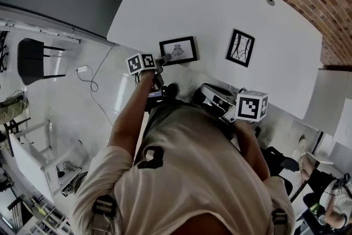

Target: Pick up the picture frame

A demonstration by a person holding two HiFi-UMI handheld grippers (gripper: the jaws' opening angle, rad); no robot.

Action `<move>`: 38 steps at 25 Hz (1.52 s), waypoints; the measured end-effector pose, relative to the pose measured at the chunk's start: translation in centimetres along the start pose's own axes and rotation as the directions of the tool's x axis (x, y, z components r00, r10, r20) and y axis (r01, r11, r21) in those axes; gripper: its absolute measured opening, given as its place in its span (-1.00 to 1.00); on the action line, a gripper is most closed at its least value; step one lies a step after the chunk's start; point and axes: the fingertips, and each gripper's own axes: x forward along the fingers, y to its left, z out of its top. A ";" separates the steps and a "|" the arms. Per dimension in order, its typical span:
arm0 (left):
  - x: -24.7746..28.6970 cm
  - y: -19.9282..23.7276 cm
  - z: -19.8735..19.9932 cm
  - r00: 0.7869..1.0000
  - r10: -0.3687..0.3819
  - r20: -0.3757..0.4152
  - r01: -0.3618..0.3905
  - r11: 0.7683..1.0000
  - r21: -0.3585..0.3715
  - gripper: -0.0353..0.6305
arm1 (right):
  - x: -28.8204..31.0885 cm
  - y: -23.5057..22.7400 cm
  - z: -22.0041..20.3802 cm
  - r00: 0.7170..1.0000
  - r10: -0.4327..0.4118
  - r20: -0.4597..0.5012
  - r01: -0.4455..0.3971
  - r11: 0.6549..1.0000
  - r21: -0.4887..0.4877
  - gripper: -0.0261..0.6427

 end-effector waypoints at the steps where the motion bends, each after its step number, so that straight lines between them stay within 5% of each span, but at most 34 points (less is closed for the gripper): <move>1: 0.1 0.0 -0.3 0.999 -0.037 -0.010 0.036 0.999 -0.028 0.23 | -0.1 -0.1 0.0 1.000 -0.002 0.001 0.002 1.000 0.000 -0.90; 8: 0.7 -0.1 -0.9 0.982 -0.189 -0.024 0.185 0.975 -0.120 0.21 | -0.8 -0.6 0.6 1.000 -0.027 0.017 0.026 1.000 0.013 -0.90; 21: 0.5 -2.5 -0.8 0.897 -0.432 -0.095 0.417 0.898 -0.143 -0.41 | -0.4 -1.1 2.0 0.996 -0.085 0.022 0.086 0.996 -0.017 -0.90; 30: -0.3 -2.2 -1.4 0.851 -0.516 -0.093 0.493 0.848 -0.196 -0.55 | 0.7 -0.4 1.7 0.996 -0.084 0.039 0.084 0.996 0.003 -0.90; 38: -0.7 -2.0 -1.6 0.838 -0.537 -0.098 0.508 0.833 -0.219 -0.61 | 1.4 0.4 0.9 0.992 -0.116 0.057 0.116 0.993 0.009 -0.90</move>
